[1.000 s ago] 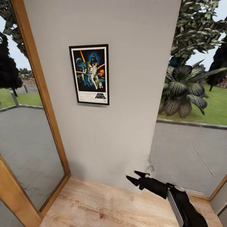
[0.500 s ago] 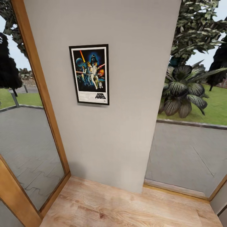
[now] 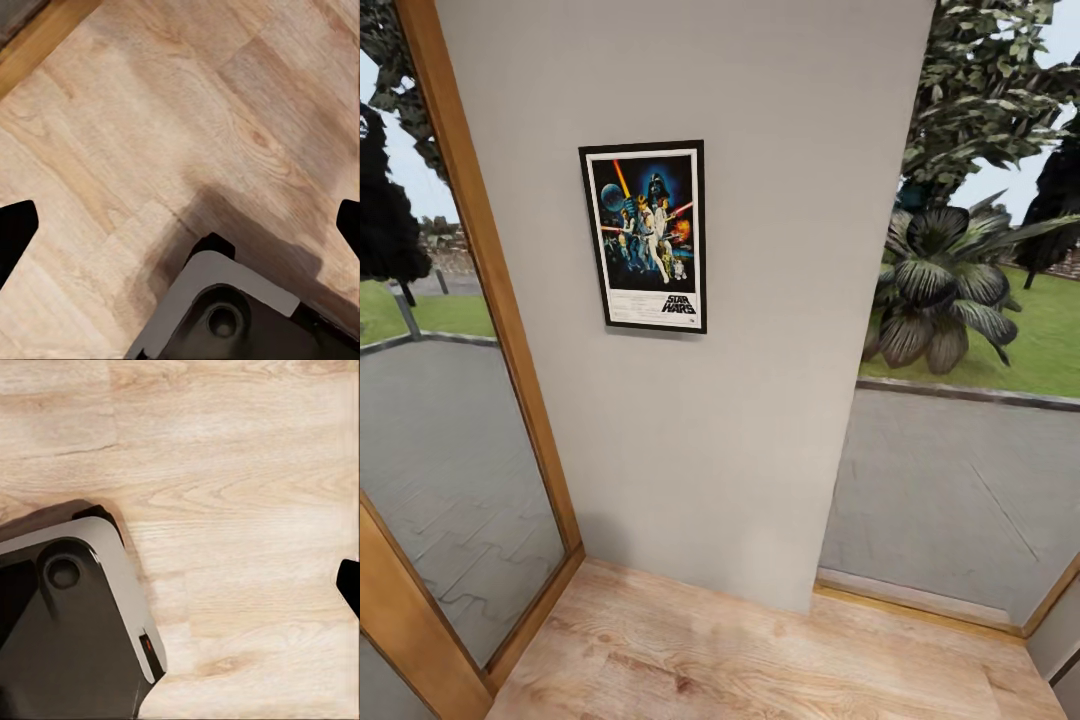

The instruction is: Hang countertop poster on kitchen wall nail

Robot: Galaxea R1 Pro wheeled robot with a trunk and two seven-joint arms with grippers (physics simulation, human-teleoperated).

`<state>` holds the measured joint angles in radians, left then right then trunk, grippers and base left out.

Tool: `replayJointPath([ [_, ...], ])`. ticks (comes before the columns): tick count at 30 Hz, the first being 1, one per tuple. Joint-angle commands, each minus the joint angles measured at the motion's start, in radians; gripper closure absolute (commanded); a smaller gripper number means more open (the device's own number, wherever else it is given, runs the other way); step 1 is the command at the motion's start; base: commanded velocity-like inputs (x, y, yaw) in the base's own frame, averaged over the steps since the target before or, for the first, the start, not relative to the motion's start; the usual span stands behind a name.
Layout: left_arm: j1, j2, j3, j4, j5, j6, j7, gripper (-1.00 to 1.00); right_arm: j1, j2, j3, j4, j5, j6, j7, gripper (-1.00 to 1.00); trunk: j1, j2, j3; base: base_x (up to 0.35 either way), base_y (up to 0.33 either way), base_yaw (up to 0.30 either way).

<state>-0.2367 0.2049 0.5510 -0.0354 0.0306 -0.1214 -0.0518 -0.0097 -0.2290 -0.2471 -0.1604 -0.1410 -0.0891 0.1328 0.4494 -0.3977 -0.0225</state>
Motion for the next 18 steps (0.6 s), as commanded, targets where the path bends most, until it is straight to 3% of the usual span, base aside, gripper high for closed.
replayJointPath([
  [1, -0.001, -0.001, 0.002, 0.002, 0.004, -0.004, 0.04, -1.0, -0.001, 0.001, -0.002, 0.004, -0.011, -0.003, -0.002, -1.0, 0.001, -0.002, -0.002, 0.0, 0.0, 0.0],
  [4, -0.001, -0.007, 0.003, 0.003, 0.004, -0.007, 0.11, -1.0, -0.001, 0.003, -0.001, 0.006, -0.011, -0.003, -0.012, -1.0, 0.001, -0.002, -0.002, 0.0, 0.0, 0.0],
  [7, -0.001, -0.014, 0.003, 0.003, 0.005, -0.008, 0.131, -1.0, -0.001, 0.007, -0.002, 0.007, -0.012, -0.003, -0.015, -1.0, 0.001, -0.002, -0.002, 0.0, 0.0, 0.0],
  [14, -0.001, -0.038, 0.003, 0.003, 0.005, -0.01, 0.143, -1.0, -0.001, 0.024, -0.003, 0.007, -0.014, -0.003, -0.017, -1.0, 0.001, -0.002, -0.002, 0.0, 0.0, 0.0],
  [18, -0.001, -0.049, 0.003, 0.003, 0.005, -0.01, 0.145, -1.0, -0.001, 0.053, -0.003, 0.008, -0.015, -0.003, -0.017, -1.0, 0.001, -0.002, -0.002, 0.0, 0.0, 0.0],
])
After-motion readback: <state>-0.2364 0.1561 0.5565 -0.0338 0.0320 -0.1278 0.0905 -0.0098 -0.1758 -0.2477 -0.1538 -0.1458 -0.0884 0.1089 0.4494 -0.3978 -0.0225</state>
